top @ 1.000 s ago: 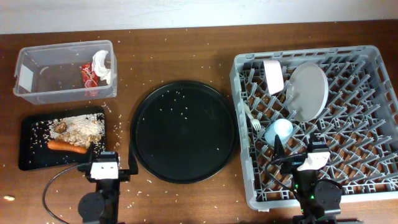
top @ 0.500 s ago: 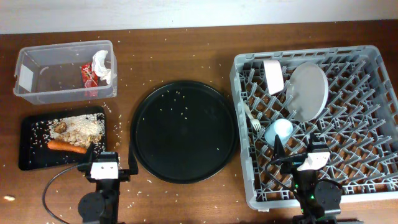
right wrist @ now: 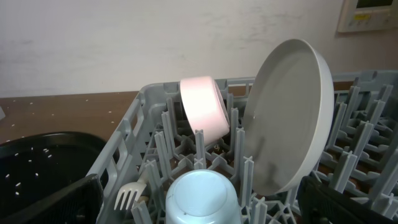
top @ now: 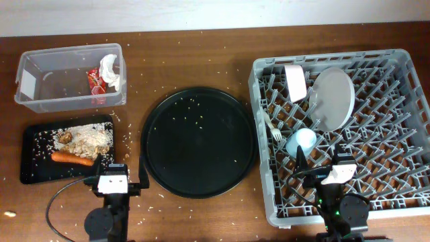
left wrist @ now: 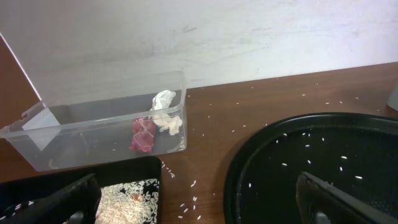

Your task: Sort waste into correct bins and load items into the dishwasher rack

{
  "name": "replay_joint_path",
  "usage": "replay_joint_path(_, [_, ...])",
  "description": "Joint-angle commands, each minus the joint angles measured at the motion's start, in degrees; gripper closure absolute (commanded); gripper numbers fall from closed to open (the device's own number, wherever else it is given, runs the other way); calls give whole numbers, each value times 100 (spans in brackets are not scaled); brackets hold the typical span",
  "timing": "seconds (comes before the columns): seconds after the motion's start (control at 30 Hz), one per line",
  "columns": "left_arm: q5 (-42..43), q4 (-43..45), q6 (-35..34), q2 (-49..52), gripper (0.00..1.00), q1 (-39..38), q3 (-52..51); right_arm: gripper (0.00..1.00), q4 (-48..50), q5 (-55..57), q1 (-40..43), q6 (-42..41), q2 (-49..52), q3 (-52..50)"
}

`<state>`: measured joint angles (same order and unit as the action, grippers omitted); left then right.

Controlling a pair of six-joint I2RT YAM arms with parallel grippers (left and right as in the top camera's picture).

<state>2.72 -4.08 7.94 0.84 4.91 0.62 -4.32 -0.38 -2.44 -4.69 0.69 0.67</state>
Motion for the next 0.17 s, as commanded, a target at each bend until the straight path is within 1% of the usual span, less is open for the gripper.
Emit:
replay_joint_path(0.0, [-44, -50, 9, -55, 1, 4, -15, 2, -17, -48, 22, -20, -37, -35])
replay_joint_path(0.13, [-44, -50, 9, -55, 1, 2, -15, 2, -17, -48, 22, -22, -37, -35])
